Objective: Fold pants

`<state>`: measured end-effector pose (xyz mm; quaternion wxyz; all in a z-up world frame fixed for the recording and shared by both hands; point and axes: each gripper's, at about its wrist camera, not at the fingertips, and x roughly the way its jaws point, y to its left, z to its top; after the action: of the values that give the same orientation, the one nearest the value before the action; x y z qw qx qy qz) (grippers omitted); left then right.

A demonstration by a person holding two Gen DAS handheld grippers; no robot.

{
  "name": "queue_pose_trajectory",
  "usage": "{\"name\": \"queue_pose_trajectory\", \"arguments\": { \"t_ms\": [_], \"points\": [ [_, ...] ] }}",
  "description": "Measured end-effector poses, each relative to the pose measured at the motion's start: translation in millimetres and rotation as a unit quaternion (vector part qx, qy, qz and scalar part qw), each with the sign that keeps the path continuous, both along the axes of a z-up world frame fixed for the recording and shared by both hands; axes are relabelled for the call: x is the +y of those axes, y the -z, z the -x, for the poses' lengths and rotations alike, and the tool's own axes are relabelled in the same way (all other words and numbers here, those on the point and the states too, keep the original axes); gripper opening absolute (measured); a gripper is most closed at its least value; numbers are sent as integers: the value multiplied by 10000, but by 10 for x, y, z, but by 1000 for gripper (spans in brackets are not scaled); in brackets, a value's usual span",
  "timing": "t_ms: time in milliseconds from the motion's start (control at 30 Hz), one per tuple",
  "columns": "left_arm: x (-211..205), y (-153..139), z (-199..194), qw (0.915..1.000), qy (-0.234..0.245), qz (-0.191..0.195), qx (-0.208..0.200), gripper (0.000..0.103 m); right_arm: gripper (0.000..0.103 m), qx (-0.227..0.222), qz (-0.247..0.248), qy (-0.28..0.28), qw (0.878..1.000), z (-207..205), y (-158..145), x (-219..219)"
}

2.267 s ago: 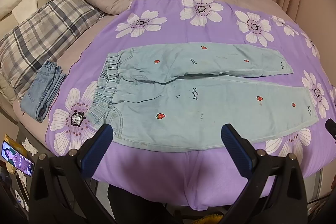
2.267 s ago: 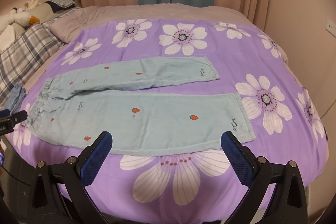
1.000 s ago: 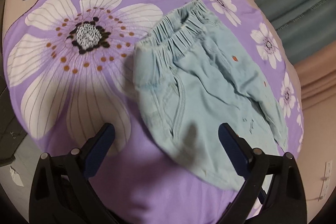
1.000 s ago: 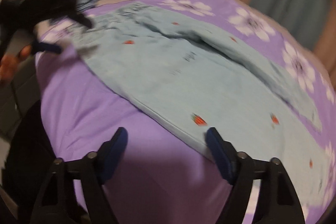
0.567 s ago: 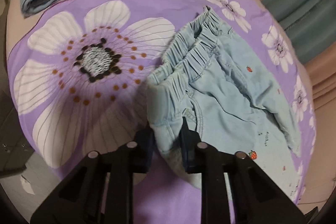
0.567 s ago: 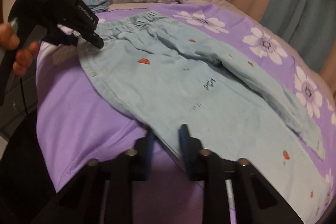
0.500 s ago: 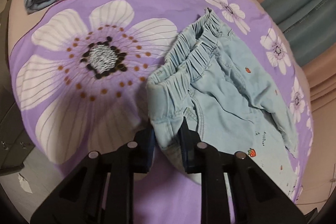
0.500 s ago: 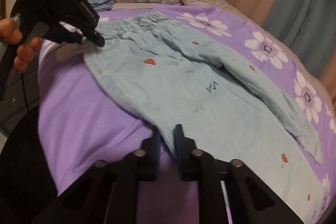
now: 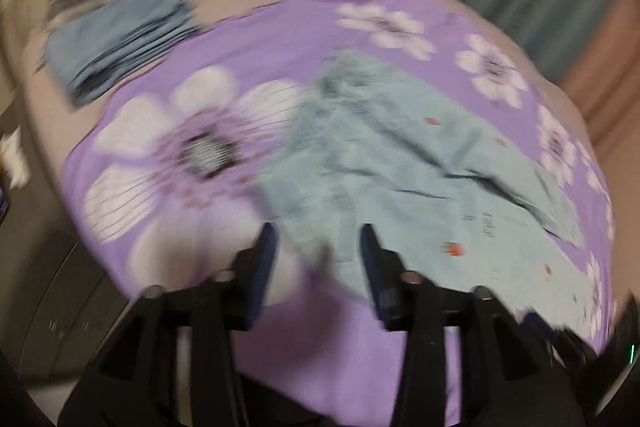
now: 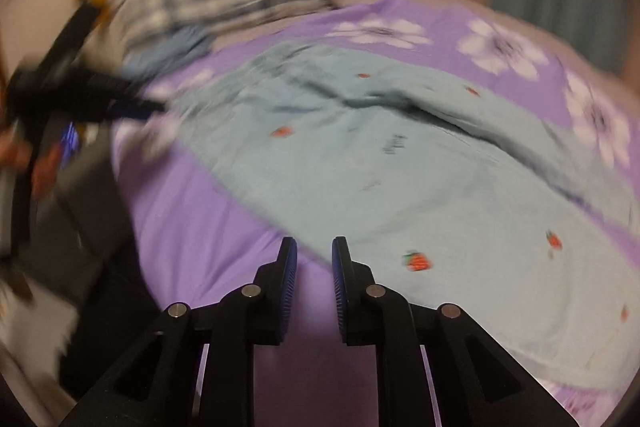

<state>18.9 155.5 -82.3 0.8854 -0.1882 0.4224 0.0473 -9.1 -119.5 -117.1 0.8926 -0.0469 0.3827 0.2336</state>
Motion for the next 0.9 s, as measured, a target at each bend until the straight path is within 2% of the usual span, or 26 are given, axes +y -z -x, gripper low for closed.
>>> {"name": "queue_pose_trajectory", "arguments": {
  "t_ms": [33, 100, 167, 233, 267, 300, 467, 533, 600, 633, 700, 733, 767, 800, 833, 867, 900],
  "points": [
    [-126, -2, -68, 9997, 240, 4, -56, 67, 14, 162, -222, 269, 9993, -108, 4, -91],
    [-312, 64, -189, 9981, 591, -35, -139, 68, 14, 355, -606, 643, 9955, -270, 50, -256],
    [-420, 200, -343, 9972, 729, -170, 87, 68, 14, 621, -793, 1049, 9894, -359, 170, -429],
    [-417, 398, -459, 9965, 670, -289, 399, 66, 14, 829, -846, 1429, 9826, -372, 286, -658],
    [-378, 468, -465, 9964, 632, -291, 490, 63, 14, 867, -943, 1590, 9789, -352, 321, -831],
    [-307, 524, -443, 9967, 621, -198, 487, 56, 14, 854, -1003, 1709, 9764, -324, 318, -979],
    [-48, 521, -364, 9964, 737, 160, 388, 33, 12, 737, -954, 2734, 9543, -75, 295, -1925],
    [44, 509, -350, 9959, 721, 346, 433, 27, 9, 836, -1346, 3124, 9366, 43, 285, -2376],
    [93, 474, -317, 9949, 696, 551, 471, 27, 9, 864, -1274, 3598, 9203, 124, 245, -2663],
    [112, 450, -312, 9948, 690, 562, 497, 30, 9, 853, -1230, 3790, 9132, 185, 228, -2766],
    [97, 278, -305, 9968, 616, 261, 439, 39, 9, 885, -931, 4369, 8903, 271, 177, -2986],
    [101, 204, -299, 9971, 648, 241, 330, 48, 9, 903, -731, 4668, 8767, 295, 129, -3065],
    [105, 119, -319, 9975, 657, 169, 203, 57, 15, 842, -490, 4912, 8656, 311, 47, -3091],
    [102, -22, -355, 9982, 591, -94, -26, 77, 21, 712, -253, 5011, 8621, 316, -11, -3071],
    [107, -84, -377, 9982, 550, -223, -133, 87, 29, 534, -20, 4978, 8656, 275, -114, -2973],
    [116, -159, -440, 9978, 489, -362, -279, 87, 36, 340, 108, 4780, 8777, 194, -216, -2828],
    [127, -222, -560, 9975, 454, -422, -346, 87, 39, 180, 137, 4492, 8932, 76, -310, -2643]
  ]
}}
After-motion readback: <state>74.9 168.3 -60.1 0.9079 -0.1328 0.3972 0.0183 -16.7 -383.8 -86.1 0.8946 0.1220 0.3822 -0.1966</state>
